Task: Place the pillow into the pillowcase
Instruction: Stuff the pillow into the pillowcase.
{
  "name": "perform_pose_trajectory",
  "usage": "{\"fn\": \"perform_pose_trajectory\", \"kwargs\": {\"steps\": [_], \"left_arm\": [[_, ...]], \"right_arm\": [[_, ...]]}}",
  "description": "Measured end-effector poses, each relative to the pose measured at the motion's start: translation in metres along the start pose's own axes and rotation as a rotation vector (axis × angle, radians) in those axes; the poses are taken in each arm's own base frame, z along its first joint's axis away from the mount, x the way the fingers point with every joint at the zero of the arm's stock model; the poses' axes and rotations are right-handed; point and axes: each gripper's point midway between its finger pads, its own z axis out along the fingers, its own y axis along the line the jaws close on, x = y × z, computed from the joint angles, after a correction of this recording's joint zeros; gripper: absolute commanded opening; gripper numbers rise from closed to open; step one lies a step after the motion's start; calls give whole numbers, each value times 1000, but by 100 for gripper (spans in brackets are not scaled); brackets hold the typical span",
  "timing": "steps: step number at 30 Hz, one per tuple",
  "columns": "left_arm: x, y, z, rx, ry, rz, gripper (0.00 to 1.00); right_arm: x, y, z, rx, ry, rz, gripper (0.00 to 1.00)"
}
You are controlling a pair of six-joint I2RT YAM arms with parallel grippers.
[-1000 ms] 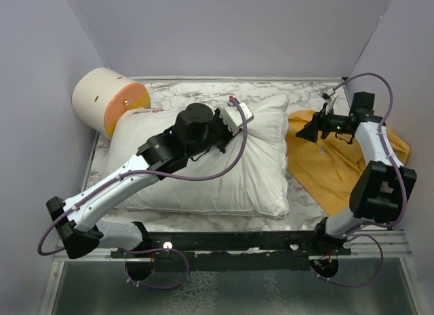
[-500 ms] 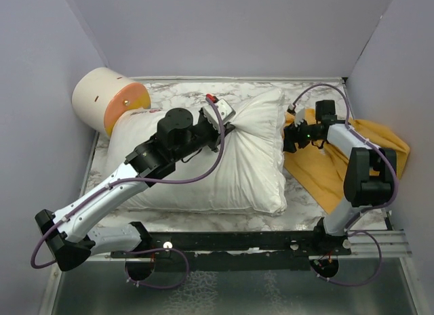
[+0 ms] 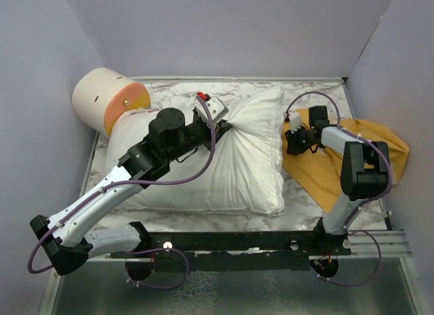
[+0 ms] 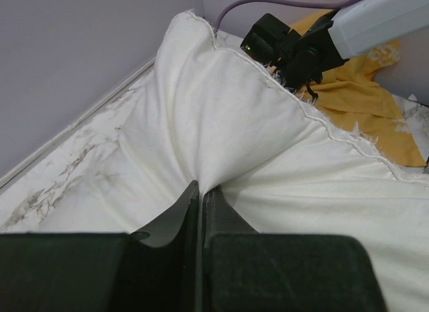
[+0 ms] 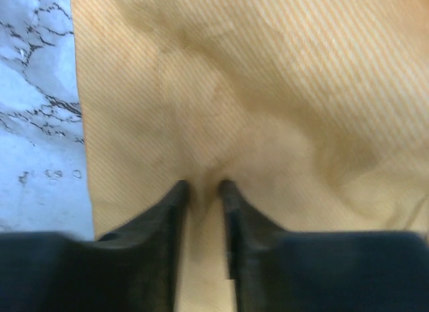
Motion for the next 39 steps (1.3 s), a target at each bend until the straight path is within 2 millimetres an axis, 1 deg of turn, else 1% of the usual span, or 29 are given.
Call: {"fn": "perform_pose_trajectory", "kwargs": {"steps": [1, 3, 6, 8, 9, 10, 11, 13, 14, 15, 17, 18, 19, 20, 22, 23, 24, 25, 27, 28, 30, 32, 36, 39], "left_arm": [[0, 0, 0, 2, 0, -2, 0], [0, -1, 0, 6, -1, -5, 0], [0, -2, 0, 8, -2, -8, 0], [-1, -1, -2, 8, -5, -11, 0], [-2, -2, -2, 8, -6, -14, 0], [-2, -2, -4, 7, -9, -14, 0], [-3, -1, -5, 6, -13, -17, 0], [-5, -1, -6, 5, -17, -20, 0], [-5, -1, -7, 4, -18, -21, 0], [-4, -1, -7, 4, -20, -24, 0], [-2, -2, -7, 9, -19, -28, 0], [-1, -3, -7, 11, -19, -29, 0], [0, -3, -7, 15, -18, -32, 0], [1, -4, -6, 17, -18, -33, 0], [3, -5, -5, 23, -18, -41, 0], [5, -6, -5, 26, -16, -45, 0], [5, -7, -5, 29, -17, -49, 0], [7, -7, -4, 30, -17, -53, 0], [9, -9, -3, 36, -18, -67, 0], [10, -10, -3, 39, -18, -73, 0], [13, -11, -2, 44, -16, -85, 0], [17, -12, -1, 48, -13, -96, 0], [19, -13, 1, 52, -14, -115, 0], [20, -13, 1, 54, -16, -127, 0]], "right_arm": [[-1, 0, 1, 4, 0, -6, 7], [-3, 5, 3, -7, 3, -19, 2], [-9, 29, 8, -99, 2, -25, 1], [-15, 53, 12, -214, -4, -13, 4], [-19, 65, 14, -269, -6, -5, 8], [-25, 79, 14, -341, -16, 5, 17], [-31, 88, 14, -386, -25, 10, 24], [-46, 107, 5, -494, -52, 22, 37], [-55, 113, 0, -533, -73, 15, 44], [-63, 117, -7, -563, -89, 12, 47], [-80, 119, -19, -595, -133, -6, 49], [-89, 116, -28, -597, -163, -15, 49], [-93, 113, -34, -592, -181, -19, 49], [-97, 105, -45, -572, -209, -21, 49], [-100, 85, -65, -512, -251, -14, 49], [-101, 77, -71, -487, -264, -13, 49], [-98, 59, -82, -422, -287, -10, 49], [-94, 48, -89, -370, -294, -8, 49], [-81, 26, -95, -268, -284, 0, 49], [-71, 18, -93, -216, -266, 1, 48], [-55, 13, -83, -169, -221, 6, 48], [-46, 8, -73, -149, -184, 16, 47], [-39, -5, -47, -124, -134, 32, 47], [-42, -14, -32, -103, -116, 30, 47]]}}
